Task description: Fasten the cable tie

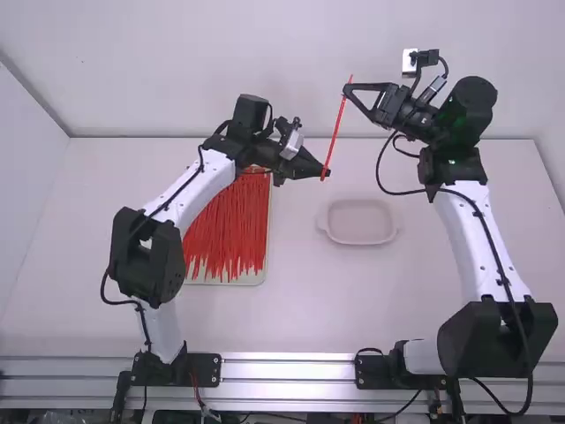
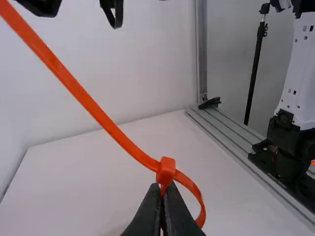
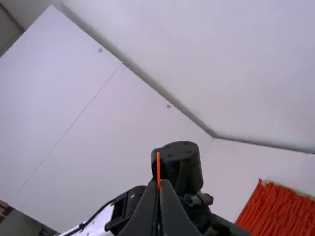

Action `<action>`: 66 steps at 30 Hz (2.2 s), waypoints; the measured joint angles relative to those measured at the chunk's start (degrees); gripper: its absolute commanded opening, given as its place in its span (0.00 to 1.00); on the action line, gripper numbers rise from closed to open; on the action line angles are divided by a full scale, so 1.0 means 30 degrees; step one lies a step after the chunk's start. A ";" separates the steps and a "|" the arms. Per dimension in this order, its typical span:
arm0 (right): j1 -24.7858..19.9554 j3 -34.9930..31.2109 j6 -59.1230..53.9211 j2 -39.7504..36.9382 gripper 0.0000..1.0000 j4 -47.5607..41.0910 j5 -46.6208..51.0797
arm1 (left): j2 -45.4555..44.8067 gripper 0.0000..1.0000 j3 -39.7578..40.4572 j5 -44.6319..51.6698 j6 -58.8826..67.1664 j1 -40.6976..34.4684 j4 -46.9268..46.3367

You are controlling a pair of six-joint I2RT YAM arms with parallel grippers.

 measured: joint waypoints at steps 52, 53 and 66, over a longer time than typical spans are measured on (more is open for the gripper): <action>0.1880 0.1086 -0.5785 -0.0007 0.24 -1.0739 0.1712 | 0.0000 0.02 -0.0714 -0.1727 -1.2320 0.0852 1.4134; 0.1880 0.1078 -0.5792 -0.0007 0.20 -1.0754 0.1705 | 0.0000 0.02 -0.0714 -0.1654 -1.2451 0.0852 1.4280; 0.1902 0.1078 -0.5974 0.0000 0.00 -1.0754 0.1836 | 0.0000 0.35 -0.0714 -0.2419 -1.3792 0.0845 1.4294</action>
